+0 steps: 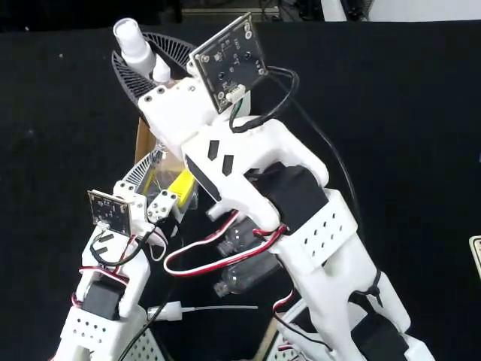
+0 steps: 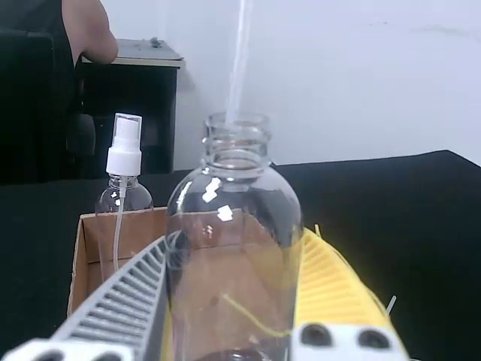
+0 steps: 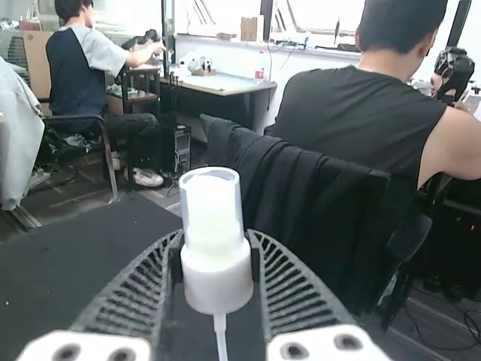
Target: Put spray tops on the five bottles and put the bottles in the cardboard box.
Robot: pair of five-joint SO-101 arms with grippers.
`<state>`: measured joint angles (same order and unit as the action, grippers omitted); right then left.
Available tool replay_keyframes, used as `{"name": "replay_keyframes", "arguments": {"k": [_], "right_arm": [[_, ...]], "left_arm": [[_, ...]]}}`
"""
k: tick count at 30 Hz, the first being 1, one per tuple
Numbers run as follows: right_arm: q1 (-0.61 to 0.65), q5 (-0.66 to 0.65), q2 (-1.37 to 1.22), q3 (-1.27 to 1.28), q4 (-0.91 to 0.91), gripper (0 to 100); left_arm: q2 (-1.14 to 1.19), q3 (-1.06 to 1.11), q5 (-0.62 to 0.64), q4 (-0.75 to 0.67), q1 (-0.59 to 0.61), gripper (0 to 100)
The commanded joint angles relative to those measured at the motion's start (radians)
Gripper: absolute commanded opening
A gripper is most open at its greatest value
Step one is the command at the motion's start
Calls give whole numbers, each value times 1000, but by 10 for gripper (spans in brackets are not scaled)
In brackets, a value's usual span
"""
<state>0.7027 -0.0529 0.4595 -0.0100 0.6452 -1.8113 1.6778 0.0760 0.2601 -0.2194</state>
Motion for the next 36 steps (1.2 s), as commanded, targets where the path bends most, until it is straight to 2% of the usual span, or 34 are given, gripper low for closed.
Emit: {"name": "replay_keyframes", "arguments": {"k": [1,17,24,31,36], "right_arm": [[-14,-9,5,-45,9,11],[-5,-9,15,44,31,11],[48,-8,88,77,153,11],[58,-8,168,282,48,14],[61,-8,183,302,69,155]], "left_arm": [[-9,22,-12,8,-10,31],[-9,22,-17,8,-10,31],[-9,22,-18,8,-10,30],[-9,22,-18,8,-10,30],[-9,22,-18,8,-10,30]]}}
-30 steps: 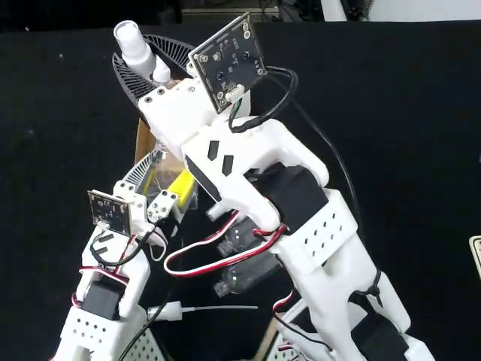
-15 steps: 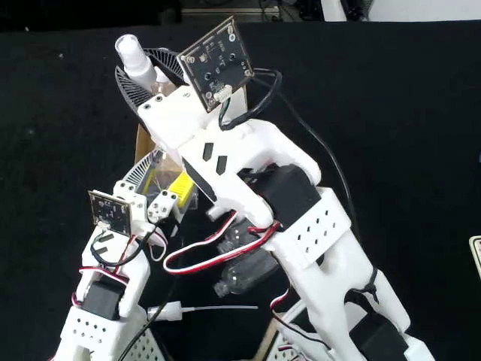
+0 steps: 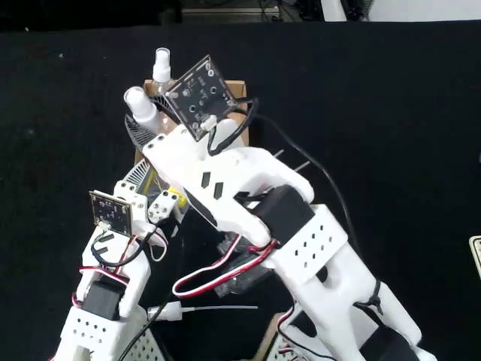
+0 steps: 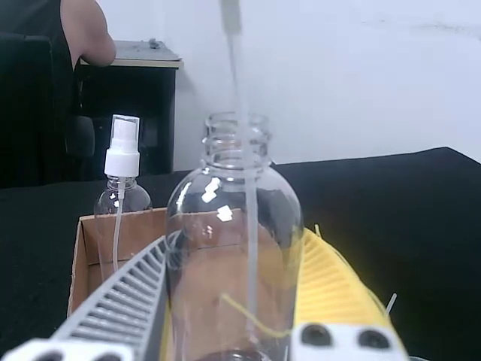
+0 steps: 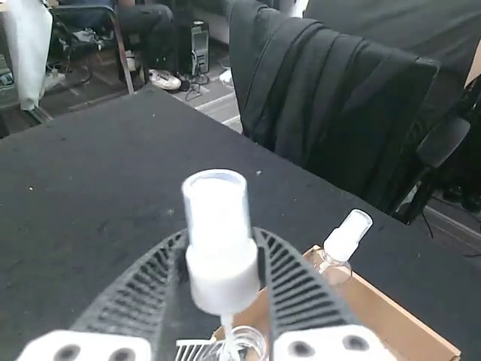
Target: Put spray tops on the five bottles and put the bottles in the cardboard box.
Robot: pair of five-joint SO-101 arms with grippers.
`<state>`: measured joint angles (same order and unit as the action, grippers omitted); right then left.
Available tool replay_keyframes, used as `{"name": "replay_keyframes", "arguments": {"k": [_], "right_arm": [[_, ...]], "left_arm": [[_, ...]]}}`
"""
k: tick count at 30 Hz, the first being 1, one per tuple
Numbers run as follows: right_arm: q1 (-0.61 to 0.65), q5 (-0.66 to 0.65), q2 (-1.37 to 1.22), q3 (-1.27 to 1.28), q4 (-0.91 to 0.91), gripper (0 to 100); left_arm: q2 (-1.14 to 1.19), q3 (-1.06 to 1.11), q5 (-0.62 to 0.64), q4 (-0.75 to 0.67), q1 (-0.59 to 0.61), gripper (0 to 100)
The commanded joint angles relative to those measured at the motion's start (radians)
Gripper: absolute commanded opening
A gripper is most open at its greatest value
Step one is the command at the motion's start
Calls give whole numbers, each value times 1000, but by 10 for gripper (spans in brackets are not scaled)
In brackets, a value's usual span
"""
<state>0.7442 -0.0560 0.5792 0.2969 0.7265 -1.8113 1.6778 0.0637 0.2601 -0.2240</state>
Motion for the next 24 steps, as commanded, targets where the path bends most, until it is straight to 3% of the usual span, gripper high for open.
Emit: {"name": "replay_keyframes", "arguments": {"k": [1,12,16,18,24], "right_arm": [[20,-5,65,-5,-5,172],[9,-5,193,-16,2,123],[-101,-5,331,-10,87,70],[-210,-6,383,4,153,12],[-476,-5,466,243,206,32]], "left_arm": [[-9,22,-6,8,-5,30],[-9,22,-6,8,-5,30],[-9,22,-8,8,13,30],[-9,16,-8,6,77,30],[-3,-74,0,0,430,30]]}}
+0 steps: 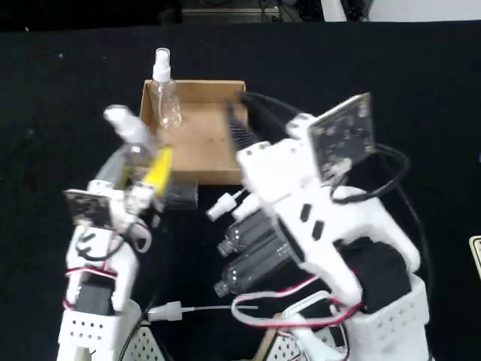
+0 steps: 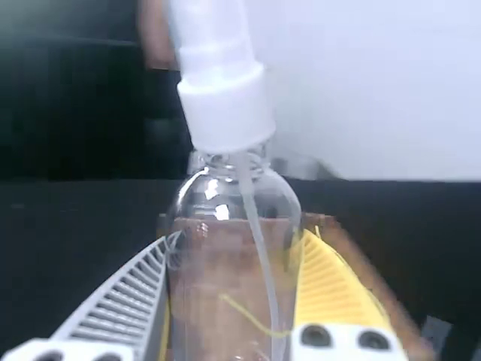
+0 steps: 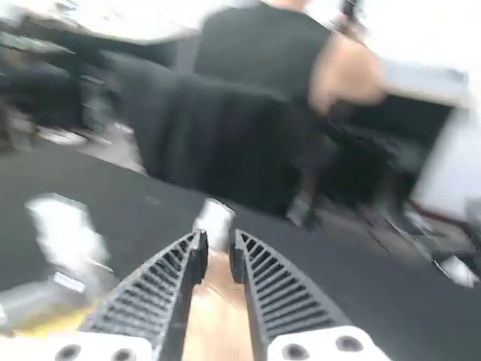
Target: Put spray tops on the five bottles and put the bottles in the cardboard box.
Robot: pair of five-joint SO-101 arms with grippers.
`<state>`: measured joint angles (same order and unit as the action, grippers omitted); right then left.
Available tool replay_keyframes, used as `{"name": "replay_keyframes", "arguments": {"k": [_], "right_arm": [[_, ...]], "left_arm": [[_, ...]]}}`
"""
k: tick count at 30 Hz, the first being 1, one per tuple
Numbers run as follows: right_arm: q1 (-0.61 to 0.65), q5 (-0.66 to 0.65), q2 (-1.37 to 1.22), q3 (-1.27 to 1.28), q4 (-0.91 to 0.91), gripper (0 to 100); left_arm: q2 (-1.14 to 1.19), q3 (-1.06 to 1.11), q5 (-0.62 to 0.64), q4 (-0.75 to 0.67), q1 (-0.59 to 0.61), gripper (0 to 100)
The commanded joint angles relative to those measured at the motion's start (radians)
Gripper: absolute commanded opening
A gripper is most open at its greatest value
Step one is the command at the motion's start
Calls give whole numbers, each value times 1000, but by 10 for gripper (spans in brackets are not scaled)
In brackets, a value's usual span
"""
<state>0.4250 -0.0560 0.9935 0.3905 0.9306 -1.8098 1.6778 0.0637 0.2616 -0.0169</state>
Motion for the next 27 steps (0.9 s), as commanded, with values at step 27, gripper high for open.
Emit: {"name": "replay_keyframes", "arguments": {"k": [27], "right_arm": [[-296,5,237,1046,-603,32]], "left_arm": [[1137,-386,-269,-717,908,30]]}}
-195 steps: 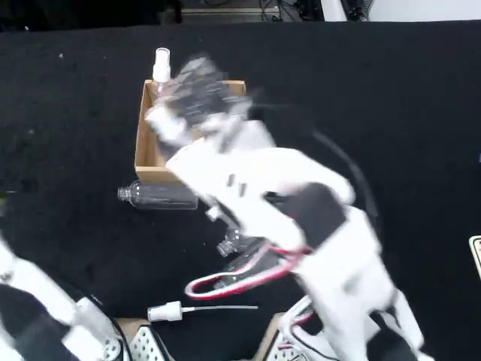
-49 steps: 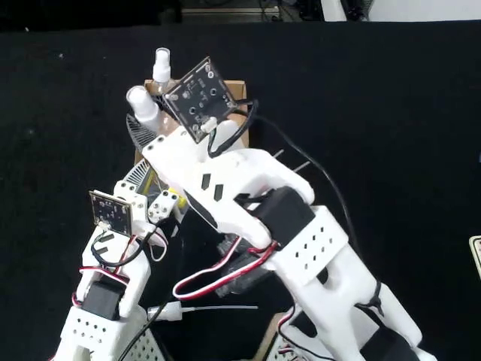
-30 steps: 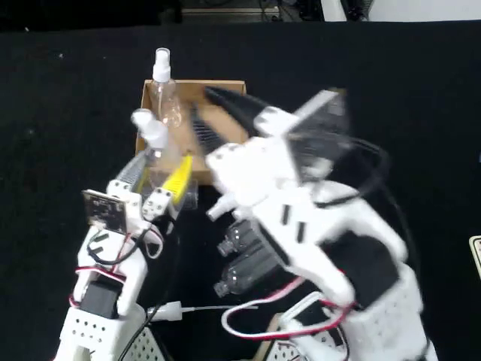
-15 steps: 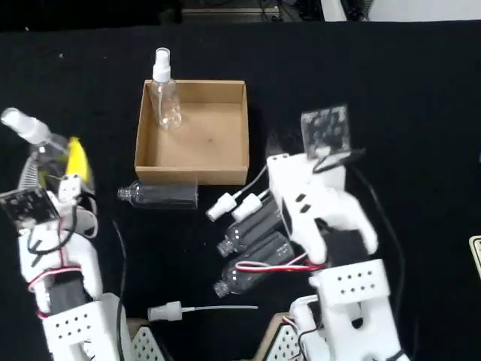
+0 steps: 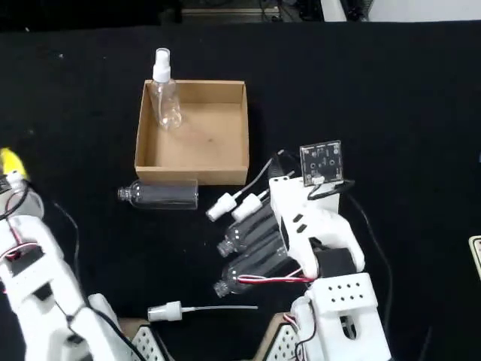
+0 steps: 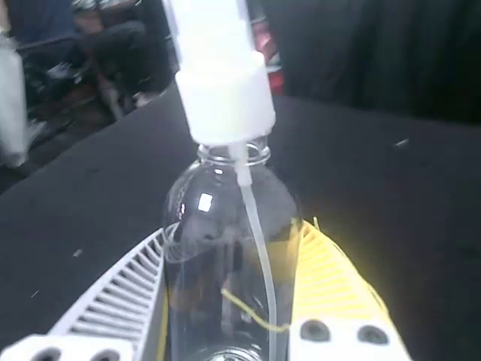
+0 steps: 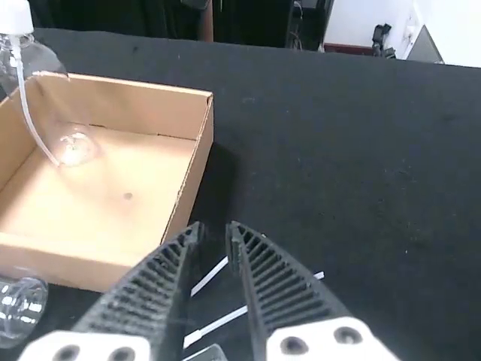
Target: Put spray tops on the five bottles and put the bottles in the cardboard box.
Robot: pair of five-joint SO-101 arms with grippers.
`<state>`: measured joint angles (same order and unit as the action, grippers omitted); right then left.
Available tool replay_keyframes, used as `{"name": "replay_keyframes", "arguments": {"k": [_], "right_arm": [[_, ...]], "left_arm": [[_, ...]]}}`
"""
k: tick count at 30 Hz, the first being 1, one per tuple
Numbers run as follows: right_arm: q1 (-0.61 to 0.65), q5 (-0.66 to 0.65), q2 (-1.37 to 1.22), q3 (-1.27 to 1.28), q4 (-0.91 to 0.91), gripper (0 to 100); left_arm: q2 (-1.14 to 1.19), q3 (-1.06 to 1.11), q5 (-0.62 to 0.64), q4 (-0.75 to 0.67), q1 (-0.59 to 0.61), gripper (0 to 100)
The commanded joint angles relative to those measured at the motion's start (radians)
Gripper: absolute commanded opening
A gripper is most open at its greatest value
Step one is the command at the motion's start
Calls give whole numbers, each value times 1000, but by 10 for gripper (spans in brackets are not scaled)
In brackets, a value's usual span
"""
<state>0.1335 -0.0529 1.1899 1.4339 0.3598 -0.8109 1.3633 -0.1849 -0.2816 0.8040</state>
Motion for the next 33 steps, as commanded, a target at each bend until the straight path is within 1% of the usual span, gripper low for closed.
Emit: {"name": "replay_keyframes", "arguments": {"k": [1,5,11,14,20,25,30,33], "right_arm": [[-5,2,42,5,-32,32],[-5,2,42,8,-32,32],[-5,2,42,12,-32,32],[-5,2,42,12,-32,32],[-5,2,42,12,-32,32],[-5,2,42,12,-32,32],[-5,2,42,10,-32,32],[-5,2,42,10,-32,32]], "left_arm": [[181,-68,-20,-219,113,30],[350,-64,-14,-408,196,30],[563,-64,-12,-647,251,30],[647,-64,-12,-735,255,30],[810,-71,-11,-856,255,30],[954,-71,-9,-1031,269,30],[1103,-74,87,-1237,308,30],[1178,-74,100,-1318,315,33]]}}
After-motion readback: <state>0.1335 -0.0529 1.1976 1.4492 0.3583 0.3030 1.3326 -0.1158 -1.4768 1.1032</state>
